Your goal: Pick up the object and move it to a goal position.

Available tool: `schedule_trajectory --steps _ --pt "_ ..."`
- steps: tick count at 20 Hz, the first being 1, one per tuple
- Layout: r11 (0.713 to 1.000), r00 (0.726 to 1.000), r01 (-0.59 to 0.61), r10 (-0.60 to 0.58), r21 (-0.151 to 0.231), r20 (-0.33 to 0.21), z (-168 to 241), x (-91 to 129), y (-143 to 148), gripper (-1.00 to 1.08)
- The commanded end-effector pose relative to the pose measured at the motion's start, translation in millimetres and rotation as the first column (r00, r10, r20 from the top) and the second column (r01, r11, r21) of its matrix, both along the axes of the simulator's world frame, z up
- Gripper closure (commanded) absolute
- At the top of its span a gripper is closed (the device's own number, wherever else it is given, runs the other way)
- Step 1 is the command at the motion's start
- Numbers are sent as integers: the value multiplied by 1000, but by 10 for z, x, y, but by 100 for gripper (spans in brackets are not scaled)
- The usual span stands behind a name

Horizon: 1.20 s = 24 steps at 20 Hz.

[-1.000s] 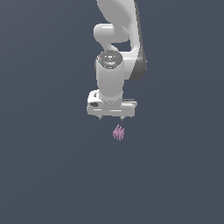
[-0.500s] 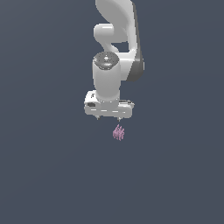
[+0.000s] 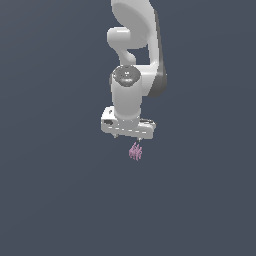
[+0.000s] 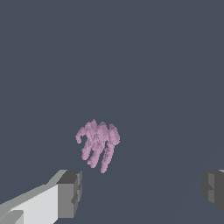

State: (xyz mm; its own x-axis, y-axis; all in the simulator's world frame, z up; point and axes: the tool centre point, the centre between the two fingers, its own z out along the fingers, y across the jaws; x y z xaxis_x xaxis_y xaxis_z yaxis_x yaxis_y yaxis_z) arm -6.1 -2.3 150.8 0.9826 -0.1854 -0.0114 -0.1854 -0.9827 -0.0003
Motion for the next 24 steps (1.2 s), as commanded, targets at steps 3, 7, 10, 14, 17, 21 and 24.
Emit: schedule_trajectory --steps 3,7,10,14,17,21,24 --pt "998 998 71 -71 -1 2 -138 10 111 -92" --pt "989 989 146 -146 -1 5 -284 15 227 -92" --pt "981 981 194 -194 -2 7 -375 15 299 -92" --pt "971 971 241 -241 -2 9 -467 12 371 -92" --pt "964 964 265 -265 -2 10 -514 10 407 -92" --pt "960 959 282 -282 -2 11 -548 8 433 -92" --pt "960 960 280 -280 -2 11 -548 6 434 -92"
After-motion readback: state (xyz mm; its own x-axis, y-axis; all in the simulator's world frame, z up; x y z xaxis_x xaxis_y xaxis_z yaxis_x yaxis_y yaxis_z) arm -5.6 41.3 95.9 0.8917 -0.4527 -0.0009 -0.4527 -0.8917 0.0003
